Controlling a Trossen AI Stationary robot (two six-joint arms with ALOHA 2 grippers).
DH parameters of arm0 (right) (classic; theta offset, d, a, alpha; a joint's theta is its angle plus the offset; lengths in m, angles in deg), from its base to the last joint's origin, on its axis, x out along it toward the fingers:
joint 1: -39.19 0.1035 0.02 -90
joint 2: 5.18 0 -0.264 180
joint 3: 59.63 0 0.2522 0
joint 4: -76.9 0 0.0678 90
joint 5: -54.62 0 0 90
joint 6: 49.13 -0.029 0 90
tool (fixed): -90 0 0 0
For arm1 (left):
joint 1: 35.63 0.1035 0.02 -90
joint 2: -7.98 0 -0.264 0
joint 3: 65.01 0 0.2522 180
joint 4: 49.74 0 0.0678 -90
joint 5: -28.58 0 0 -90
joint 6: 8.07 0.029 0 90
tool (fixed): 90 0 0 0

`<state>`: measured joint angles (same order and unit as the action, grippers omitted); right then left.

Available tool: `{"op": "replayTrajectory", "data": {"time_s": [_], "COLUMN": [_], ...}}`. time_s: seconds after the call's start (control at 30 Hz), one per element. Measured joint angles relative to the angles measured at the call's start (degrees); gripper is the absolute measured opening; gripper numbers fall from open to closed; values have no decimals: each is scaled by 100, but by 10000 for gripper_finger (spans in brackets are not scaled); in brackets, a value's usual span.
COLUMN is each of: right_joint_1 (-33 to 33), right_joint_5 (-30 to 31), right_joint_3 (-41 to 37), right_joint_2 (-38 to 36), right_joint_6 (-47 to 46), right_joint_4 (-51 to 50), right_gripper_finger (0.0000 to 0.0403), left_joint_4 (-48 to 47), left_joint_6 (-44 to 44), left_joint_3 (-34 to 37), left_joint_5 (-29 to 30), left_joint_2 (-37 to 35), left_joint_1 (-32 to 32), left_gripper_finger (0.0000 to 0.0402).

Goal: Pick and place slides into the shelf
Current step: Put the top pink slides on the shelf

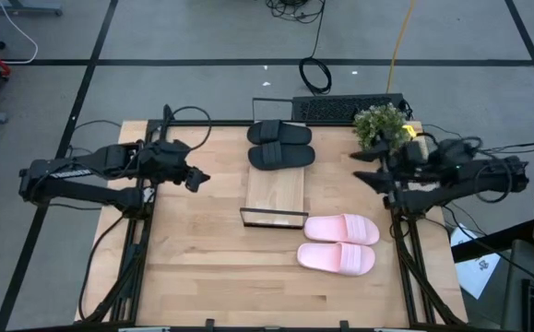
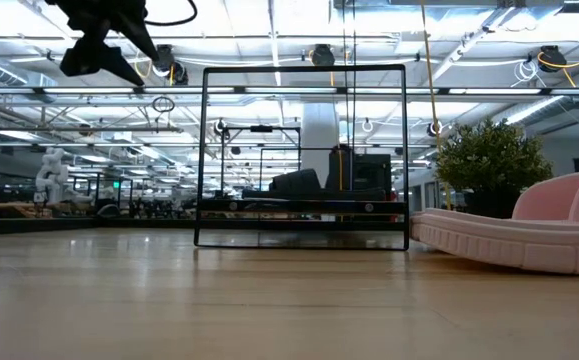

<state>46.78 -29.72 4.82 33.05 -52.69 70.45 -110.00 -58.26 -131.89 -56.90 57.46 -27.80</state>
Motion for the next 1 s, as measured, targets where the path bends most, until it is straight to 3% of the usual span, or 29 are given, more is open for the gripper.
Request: {"op": "replayTrajectory", "data": {"time_s": [0.13, 0.23, 0.37, 0.53, 0.67, 1.0], "right_joint_1": [401, 633, 889, 1181, 1573, 2230], "right_joint_5": [957, 1228, 1092, 160, -210, -274], "right_joint_3": [1093, 1551, 1760, 1724, 1376, 71], "right_joint_2": [512, 792, 911, 903, 835, 264], "right_joint_6": [-905, -1952, -3898, -6604, -7673, -9141], "right_joint_4": [-2413, -3527, -4899, -6793, -7306, -6843], "right_gripper_finger": [196, 196, 196, 196, 196, 196], "left_joint_4": [0, 0, 0, 0, 0, -1], "left_joint_6": [-148, -187, -255, -254, -174, -96], "left_joint_3": [0, 0, 0, 0, 0, 2], "left_joint_5": [258, 407, 494, 511, 599, 675], "left_joint_2": [0, 2, 1, 0, 0, 0], "left_joint_1": [-246, -371, -473, -524, -528, -537], "left_gripper_finger": [209, 209, 209, 209, 209, 209]}}
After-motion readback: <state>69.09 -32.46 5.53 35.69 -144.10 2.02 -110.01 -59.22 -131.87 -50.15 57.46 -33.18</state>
